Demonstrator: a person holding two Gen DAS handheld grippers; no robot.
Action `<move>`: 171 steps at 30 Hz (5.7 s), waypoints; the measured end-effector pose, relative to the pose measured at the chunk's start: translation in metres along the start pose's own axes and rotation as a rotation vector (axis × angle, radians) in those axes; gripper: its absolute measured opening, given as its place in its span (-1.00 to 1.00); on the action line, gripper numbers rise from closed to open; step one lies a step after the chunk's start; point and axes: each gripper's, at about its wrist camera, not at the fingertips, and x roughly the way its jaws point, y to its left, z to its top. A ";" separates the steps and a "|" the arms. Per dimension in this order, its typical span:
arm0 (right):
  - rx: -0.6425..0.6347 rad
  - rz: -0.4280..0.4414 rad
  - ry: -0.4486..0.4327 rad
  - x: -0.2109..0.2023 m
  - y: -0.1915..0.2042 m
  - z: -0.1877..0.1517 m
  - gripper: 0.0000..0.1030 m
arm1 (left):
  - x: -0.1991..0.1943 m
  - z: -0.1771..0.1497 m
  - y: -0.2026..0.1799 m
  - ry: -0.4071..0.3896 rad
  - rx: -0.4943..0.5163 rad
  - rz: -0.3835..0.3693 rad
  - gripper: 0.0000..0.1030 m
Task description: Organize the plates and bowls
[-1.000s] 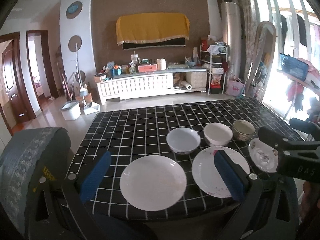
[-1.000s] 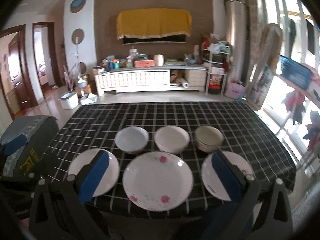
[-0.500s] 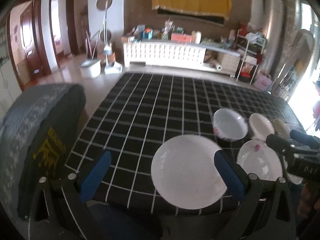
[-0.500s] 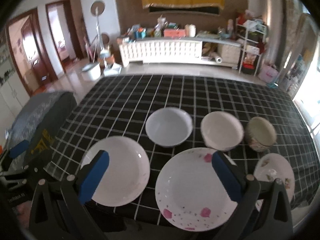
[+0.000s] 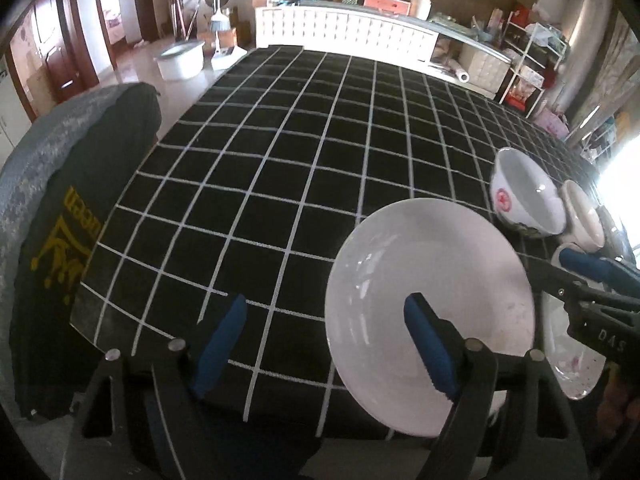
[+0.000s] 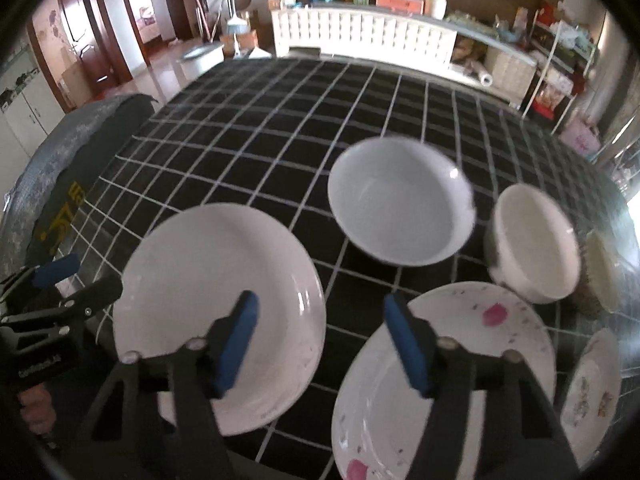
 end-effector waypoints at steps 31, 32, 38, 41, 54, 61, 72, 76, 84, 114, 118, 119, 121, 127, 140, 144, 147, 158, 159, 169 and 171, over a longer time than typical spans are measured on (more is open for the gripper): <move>0.029 0.039 0.104 0.034 0.004 -0.008 -0.64 | 0.028 -0.017 0.006 0.136 -0.021 -0.073 -0.67; 0.032 0.044 0.107 0.034 0.004 -0.007 -0.65 | 0.027 -0.018 0.007 0.138 -0.022 -0.074 -0.68; 0.112 0.103 0.029 -0.005 -0.017 -0.014 -0.66 | -0.006 -0.016 0.008 0.069 -0.022 -0.030 -0.68; 0.143 0.092 -0.032 -0.032 -0.030 -0.019 -0.66 | -0.027 -0.011 0.004 0.027 -0.029 -0.056 -0.68; 0.289 -0.028 -0.118 -0.089 -0.105 -0.083 -0.66 | -0.057 -0.025 -0.114 0.016 0.193 -0.279 -0.67; 0.359 -0.070 -0.111 -0.090 -0.144 -0.107 -0.66 | -0.033 -0.033 -0.155 0.075 0.250 -0.287 -0.67; 0.410 -0.067 -0.072 -0.070 -0.172 -0.113 -0.66 | 0.006 -0.028 -0.176 0.148 0.269 -0.273 -0.67; 0.411 -0.069 -0.058 -0.063 -0.176 -0.112 -0.66 | 0.019 -0.024 -0.177 0.161 0.266 -0.265 -0.68; 0.419 -0.081 -0.037 -0.051 -0.183 -0.108 -0.65 | 0.034 -0.020 -0.188 0.179 0.294 -0.274 -0.79; 0.411 -0.093 0.018 -0.045 -0.177 -0.112 -0.70 | 0.026 -0.028 -0.185 0.177 0.310 -0.251 -0.85; 0.421 -0.064 0.000 -0.052 -0.169 -0.105 -0.70 | 0.011 -0.026 -0.175 0.146 0.292 -0.245 -0.85; 0.420 -0.061 -0.004 -0.053 -0.167 -0.103 -0.70 | 0.007 -0.026 -0.173 0.137 0.289 -0.243 -0.85; 0.404 -0.060 -0.020 -0.059 -0.160 -0.098 -0.70 | -0.002 -0.024 -0.165 0.119 0.279 -0.241 -0.85; 0.337 -0.025 -0.045 -0.063 -0.127 -0.075 -0.70 | -0.021 -0.016 -0.129 0.073 0.222 -0.202 -0.85; 0.212 0.049 0.010 -0.023 -0.061 -0.040 -0.70 | -0.024 -0.014 -0.048 0.072 0.081 -0.094 -0.86; 0.172 0.042 0.007 -0.018 -0.046 -0.035 -0.70 | -0.022 -0.014 -0.032 0.072 0.054 -0.084 -0.86; 0.155 0.044 0.007 -0.013 -0.037 -0.027 -0.70 | -0.018 -0.013 -0.026 0.079 0.041 -0.071 -0.85; 0.111 0.049 0.045 0.004 -0.018 -0.025 -0.70 | -0.007 -0.015 -0.007 0.098 0.001 -0.047 -0.86; 0.111 0.050 0.048 0.005 -0.016 -0.024 -0.70 | -0.006 -0.014 -0.006 0.101 0.000 -0.046 -0.86; 0.095 0.060 0.064 0.012 -0.011 -0.023 -0.70 | 0.000 -0.015 0.000 0.110 -0.015 -0.032 -0.86; 0.095 0.067 0.061 0.013 -0.012 -0.023 -0.70 | 0.001 -0.015 0.000 0.115 -0.008 -0.019 -0.86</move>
